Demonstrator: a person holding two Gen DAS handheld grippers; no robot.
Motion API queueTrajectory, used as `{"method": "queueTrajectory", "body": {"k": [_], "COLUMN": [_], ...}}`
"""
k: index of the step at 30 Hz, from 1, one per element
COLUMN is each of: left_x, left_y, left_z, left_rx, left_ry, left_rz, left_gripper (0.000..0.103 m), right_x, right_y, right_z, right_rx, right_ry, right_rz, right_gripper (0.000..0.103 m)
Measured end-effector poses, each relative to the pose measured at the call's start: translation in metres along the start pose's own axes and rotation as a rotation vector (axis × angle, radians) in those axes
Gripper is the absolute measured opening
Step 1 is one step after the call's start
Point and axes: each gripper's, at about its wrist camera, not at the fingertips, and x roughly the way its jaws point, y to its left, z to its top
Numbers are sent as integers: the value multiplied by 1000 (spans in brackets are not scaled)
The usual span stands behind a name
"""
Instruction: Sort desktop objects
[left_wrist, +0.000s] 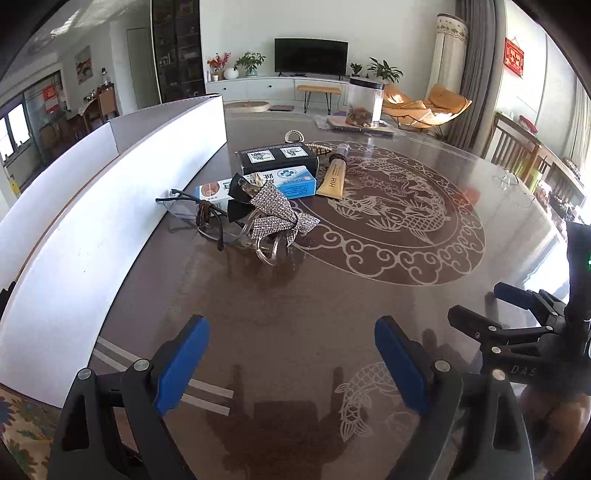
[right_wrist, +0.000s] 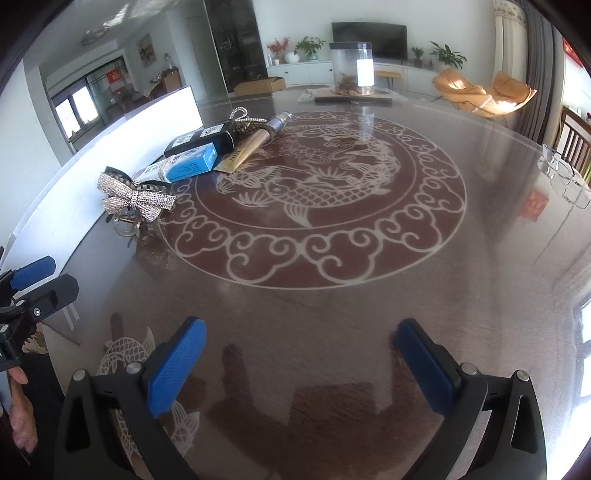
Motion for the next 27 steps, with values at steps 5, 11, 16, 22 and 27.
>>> {"method": "queueTrajectory", "body": {"k": [5,11,16,22,27], "left_x": [6,9,15,24,32], "left_y": [-4,-12,-16,-21,-20], "left_z": [0,-1,-2,-3,-4], "left_rx": [25,63,90,114,103], "left_ry": [30,51,80,125,167], "left_rz": [17,45,56,71,67], "left_gripper": [92,92,92,92,92], "right_x": [1,4,8,9,9], "right_y": [6,10,17,17,17], "right_z": [-1,-1,-2,-2,-2], "right_rx": [-17,-34,-69,-78,-79], "right_ry": [-5,5,24,28,28], "right_rz": [-21,-43,-91,-103,-102], "right_gripper": [103,103,103,103,103]}}
